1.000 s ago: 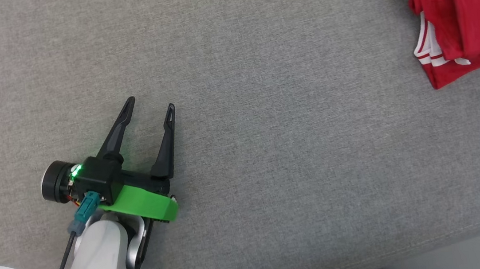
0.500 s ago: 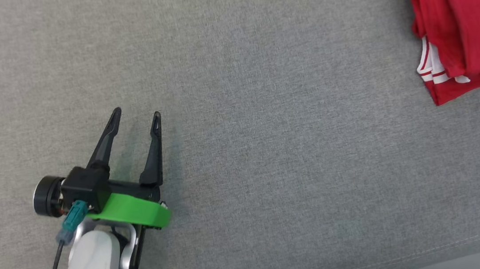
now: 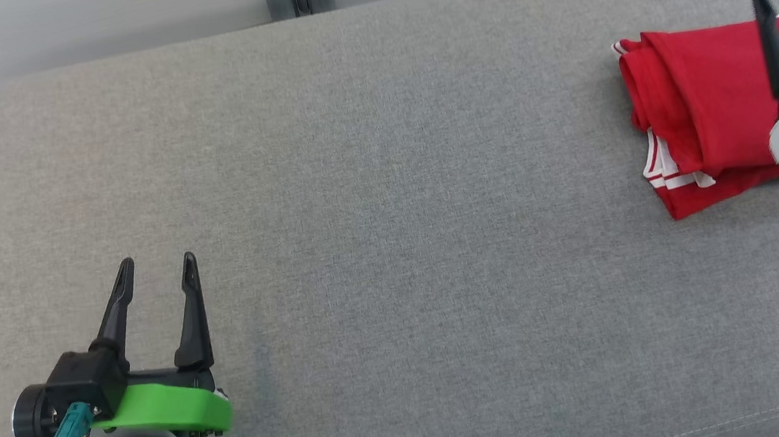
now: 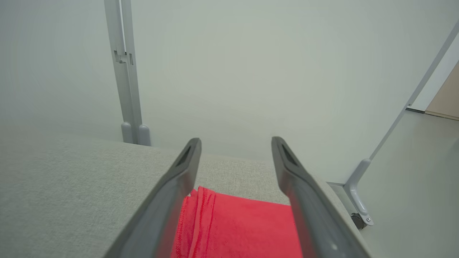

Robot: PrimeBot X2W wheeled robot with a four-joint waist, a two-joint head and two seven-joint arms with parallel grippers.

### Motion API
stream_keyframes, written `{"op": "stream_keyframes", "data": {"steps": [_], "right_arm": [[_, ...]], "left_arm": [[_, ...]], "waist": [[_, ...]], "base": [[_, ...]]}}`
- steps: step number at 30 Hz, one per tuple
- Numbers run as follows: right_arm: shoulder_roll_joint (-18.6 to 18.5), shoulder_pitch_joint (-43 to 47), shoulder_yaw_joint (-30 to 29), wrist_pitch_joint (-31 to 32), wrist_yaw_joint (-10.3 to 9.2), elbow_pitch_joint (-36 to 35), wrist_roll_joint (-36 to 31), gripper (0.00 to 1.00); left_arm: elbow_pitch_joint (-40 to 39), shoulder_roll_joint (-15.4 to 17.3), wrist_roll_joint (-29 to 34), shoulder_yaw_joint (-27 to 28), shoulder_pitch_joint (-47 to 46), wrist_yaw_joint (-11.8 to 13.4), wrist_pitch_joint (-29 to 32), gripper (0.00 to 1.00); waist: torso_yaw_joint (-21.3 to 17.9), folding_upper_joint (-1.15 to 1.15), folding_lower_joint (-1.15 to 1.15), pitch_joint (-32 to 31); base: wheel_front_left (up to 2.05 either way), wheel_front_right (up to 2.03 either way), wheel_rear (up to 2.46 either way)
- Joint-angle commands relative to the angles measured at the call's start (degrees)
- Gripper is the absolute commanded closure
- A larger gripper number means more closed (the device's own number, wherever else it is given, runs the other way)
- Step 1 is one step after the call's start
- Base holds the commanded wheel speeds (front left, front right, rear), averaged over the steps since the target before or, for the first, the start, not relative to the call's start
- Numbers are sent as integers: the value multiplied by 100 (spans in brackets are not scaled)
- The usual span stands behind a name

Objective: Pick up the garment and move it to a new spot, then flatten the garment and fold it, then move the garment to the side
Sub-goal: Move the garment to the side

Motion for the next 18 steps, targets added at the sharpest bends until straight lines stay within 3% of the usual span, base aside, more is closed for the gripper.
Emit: {"op": "stream_keyframes", "data": {"steps": [1,7,18], "right_arm": [[106,338,-99,-16,0,-254,7,0],[598,1526,-470,-17,0,-1090,-117,0],[1434,2875,-888,-15,-1,-1722,-126,0]], "left_arm": [[-36,21,-49,77,149,31,-15,0],[-46,-10,-34,195,466,40,-15,0],[113,-170,-14,466,843,120,-15,0]], "waist": [[112,0,0,-533],[173,0,0,-867],[233,0,0,-1225]], "base": [[0,0,0],[0,0,0],[0,0,0]]}}
